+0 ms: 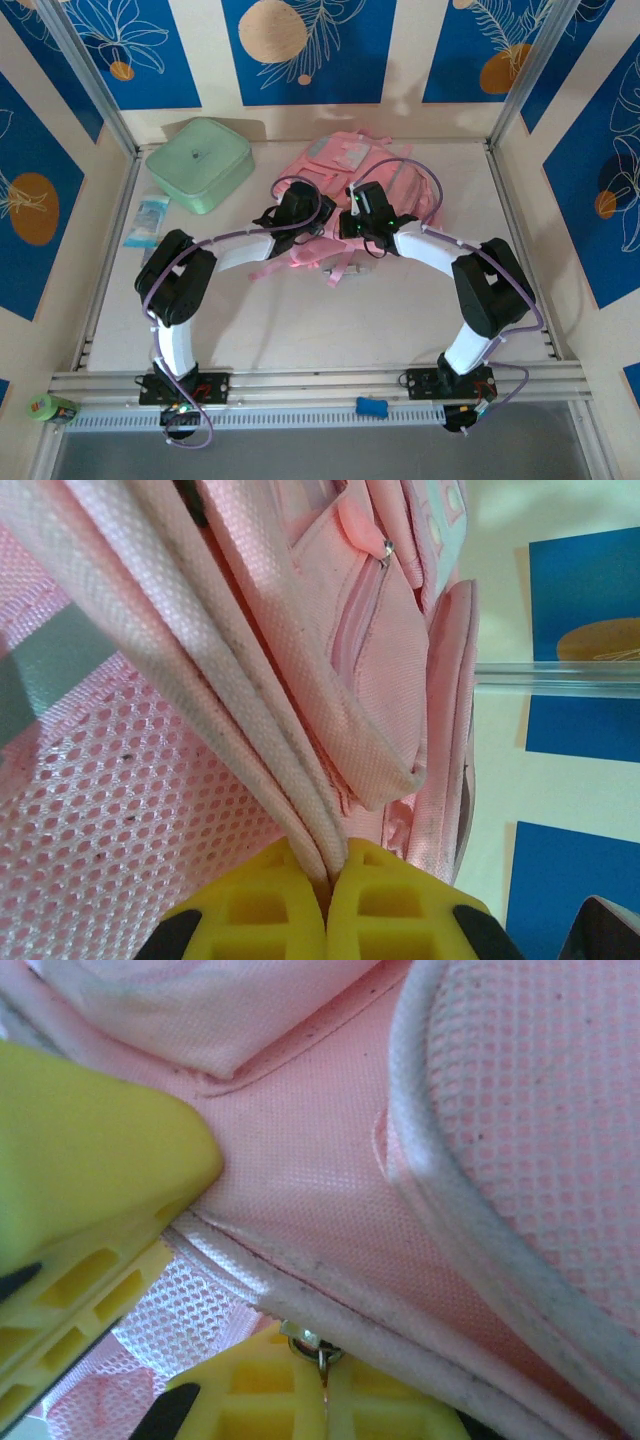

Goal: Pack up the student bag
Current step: Zip the student bag at the center of the table.

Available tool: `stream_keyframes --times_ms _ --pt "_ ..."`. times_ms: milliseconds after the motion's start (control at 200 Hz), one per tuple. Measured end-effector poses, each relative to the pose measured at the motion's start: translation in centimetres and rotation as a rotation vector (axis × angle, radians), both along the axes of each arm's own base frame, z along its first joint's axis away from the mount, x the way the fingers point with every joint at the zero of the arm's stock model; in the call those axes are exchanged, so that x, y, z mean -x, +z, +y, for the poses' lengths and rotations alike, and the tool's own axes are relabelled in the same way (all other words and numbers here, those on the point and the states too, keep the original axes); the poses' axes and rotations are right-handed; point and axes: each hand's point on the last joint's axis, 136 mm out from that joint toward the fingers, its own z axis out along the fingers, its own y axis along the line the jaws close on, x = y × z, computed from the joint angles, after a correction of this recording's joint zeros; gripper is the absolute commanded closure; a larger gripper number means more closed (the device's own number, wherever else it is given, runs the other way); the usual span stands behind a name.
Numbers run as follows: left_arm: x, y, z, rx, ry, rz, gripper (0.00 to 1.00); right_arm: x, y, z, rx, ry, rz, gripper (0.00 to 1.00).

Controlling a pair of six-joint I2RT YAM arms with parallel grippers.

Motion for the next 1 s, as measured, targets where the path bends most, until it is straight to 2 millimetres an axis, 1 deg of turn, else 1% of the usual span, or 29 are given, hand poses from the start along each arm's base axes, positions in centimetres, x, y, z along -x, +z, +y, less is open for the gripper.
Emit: stream_keyframes --times_ms 100,255,340,430,510,600,690,740,865,945,1000 --pt "0.0 0.1 -0.1 0.005 -0.004 -0.002 1.00 0.4 0.3 -0.2 -0.005 -0.027 0.014 1.00" --pt "0.3 0.0 -0.1 0.018 -0.025 0.005 1.00 1.8 1.1 -0.8 -0.006 -0.065 0.053 1.00" --pt "0.6 -0.2 -0.1 0.022 -0.041 0.011 1.00 2.6 0.7 -1.5 0.010 -0.091 0.096 1.00" --pt "0.9 -0.6 0.3 0.019 -0.045 0.023 1.00 3.5 0.2 -2.7 0.048 -0.126 0.137 1.00" --pt "1.0 -0.8 0.7 0.022 -0.050 0.032 1.00 4.3 0.1 -4.1 0.064 -0.155 0.163 1.00" --pt "1.0 -0.4 1.2 0.034 -0.055 0.031 1.00 4.9 0.4 -6.3 0.073 -0.200 0.185 1.00" --pt "0.9 0.2 1.6 0.035 -0.056 0.020 1.00 5.2 0.8 -7.4 0.082 -0.214 0.190 1.00" --pt "0.9 0.4 1.8 0.035 -0.054 0.016 1.00 5.2 0.8 -7.4 0.086 -0.205 0.189 1.00" --pt "0.7 0.3 2.3 0.034 -0.044 0.018 1.00 5.3 0.6 -6.7 0.070 -0.145 0.197 0.99" --pt "0.6 0.2 2.5 0.031 -0.038 0.021 1.00 5.1 0.0 -6.3 0.075 -0.121 0.213 0.96" --pt "0.5 0.1 2.7 0.029 -0.035 0.023 1.00 4.9 -0.4 -6.1 0.084 -0.109 0.225 0.91"
